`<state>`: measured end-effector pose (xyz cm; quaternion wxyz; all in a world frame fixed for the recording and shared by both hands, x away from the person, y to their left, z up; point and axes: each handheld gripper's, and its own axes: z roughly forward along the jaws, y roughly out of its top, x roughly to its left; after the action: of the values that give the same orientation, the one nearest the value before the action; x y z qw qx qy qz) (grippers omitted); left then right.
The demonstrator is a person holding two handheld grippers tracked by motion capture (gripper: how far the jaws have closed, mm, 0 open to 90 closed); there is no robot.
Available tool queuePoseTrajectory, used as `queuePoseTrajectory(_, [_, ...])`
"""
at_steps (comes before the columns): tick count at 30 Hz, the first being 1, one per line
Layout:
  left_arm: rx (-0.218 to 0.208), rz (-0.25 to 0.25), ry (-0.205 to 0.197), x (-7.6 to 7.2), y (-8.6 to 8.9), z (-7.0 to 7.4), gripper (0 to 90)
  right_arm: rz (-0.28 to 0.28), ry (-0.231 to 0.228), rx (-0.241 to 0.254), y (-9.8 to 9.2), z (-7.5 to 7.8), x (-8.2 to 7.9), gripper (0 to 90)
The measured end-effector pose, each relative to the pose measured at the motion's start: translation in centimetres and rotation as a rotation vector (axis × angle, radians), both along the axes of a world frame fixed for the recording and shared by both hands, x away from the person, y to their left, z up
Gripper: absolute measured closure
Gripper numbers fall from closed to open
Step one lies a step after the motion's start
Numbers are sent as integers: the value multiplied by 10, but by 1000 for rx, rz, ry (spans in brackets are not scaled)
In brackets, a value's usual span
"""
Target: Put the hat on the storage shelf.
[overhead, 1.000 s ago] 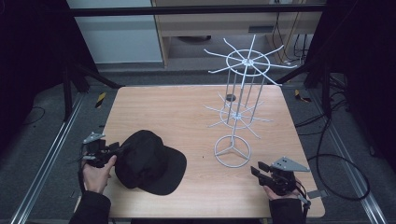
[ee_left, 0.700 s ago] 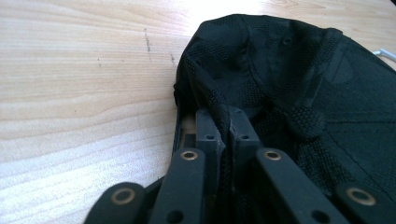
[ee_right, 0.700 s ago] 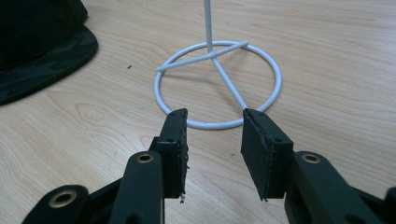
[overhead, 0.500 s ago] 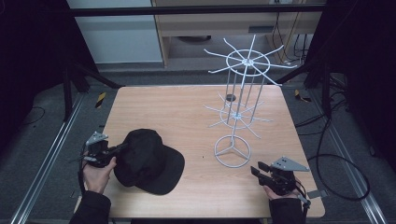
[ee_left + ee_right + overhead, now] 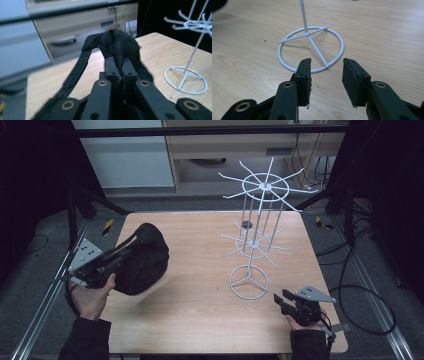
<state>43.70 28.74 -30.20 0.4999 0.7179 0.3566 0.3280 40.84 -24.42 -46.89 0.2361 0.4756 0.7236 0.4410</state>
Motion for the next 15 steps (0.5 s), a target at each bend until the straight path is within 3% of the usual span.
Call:
queuePoseTrajectory(3, [-3,-27,-59,-3,-3,15,868,-14,-2,-1,-3,-1,2,582])
queuePoseTrajectory(6, [-44,-69,-81,-7,-3,28,868,-24,-1,-2,-5,-2,3,582])
queuePoseTrajectory(11, [-101,-179,-135,-13,-8,47,868,-32,-2,-5,-6,-3,5,580])
queuePoseTrajectory(15, [-85,-243,-196,-22,-19,65,867,-41,-3,-14,-7,-4,7,580])
